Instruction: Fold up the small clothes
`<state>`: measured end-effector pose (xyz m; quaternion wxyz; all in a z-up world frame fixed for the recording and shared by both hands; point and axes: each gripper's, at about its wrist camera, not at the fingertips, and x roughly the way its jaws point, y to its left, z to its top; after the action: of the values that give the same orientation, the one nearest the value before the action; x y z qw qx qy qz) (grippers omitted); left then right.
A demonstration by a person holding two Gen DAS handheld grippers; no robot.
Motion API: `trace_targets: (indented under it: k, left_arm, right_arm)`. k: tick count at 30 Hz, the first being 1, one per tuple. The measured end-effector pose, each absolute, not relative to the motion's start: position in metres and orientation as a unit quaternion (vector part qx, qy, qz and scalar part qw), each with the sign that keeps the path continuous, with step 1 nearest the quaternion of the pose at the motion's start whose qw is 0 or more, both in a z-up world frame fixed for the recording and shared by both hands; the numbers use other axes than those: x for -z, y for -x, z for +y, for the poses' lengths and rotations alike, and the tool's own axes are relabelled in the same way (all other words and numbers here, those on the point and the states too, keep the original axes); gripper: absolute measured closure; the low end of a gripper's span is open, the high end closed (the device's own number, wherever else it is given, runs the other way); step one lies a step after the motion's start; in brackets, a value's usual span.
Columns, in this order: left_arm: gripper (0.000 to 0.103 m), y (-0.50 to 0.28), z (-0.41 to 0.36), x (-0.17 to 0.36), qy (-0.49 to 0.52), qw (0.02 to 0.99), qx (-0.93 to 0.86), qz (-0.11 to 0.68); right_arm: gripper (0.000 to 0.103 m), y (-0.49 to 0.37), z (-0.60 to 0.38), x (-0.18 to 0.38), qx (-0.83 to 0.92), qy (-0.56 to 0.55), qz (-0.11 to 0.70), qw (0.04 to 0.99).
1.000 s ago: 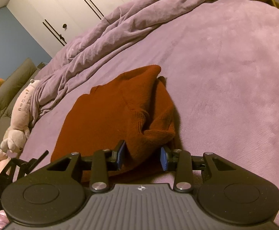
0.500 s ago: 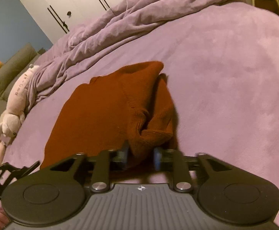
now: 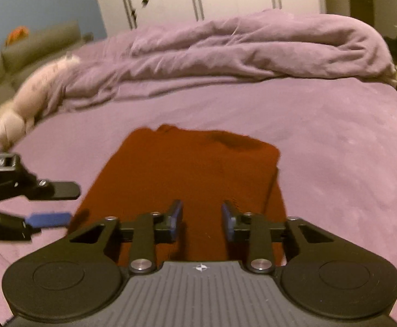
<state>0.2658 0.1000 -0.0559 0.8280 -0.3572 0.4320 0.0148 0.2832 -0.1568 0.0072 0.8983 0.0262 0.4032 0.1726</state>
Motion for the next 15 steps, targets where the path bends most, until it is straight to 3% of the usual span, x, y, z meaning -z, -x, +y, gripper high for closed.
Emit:
trace_targets:
  k: [3,5,15]
  left_arm:
    - [0.027,-0.274,0.095,0.076,0.337,0.817,-0.026,0.467]
    - [0.022,-0.273,0.096,0.086,0.342,0.815,-0.032,0.467]
    - [0.02,-0.255,0.103,0.06,0.313,0.834,-0.058,0.45]
  right_arm:
    - [0.081,-0.292,-0.144,0.012,-0.159,0.028,0.419,0.893]
    - [0.081,-0.292,-0.138,0.018,-0.154,0.055,0.416,0.895]
    - [0.08,-0.271,-0.155,0.004,-0.175,0.029,0.411,0.894]
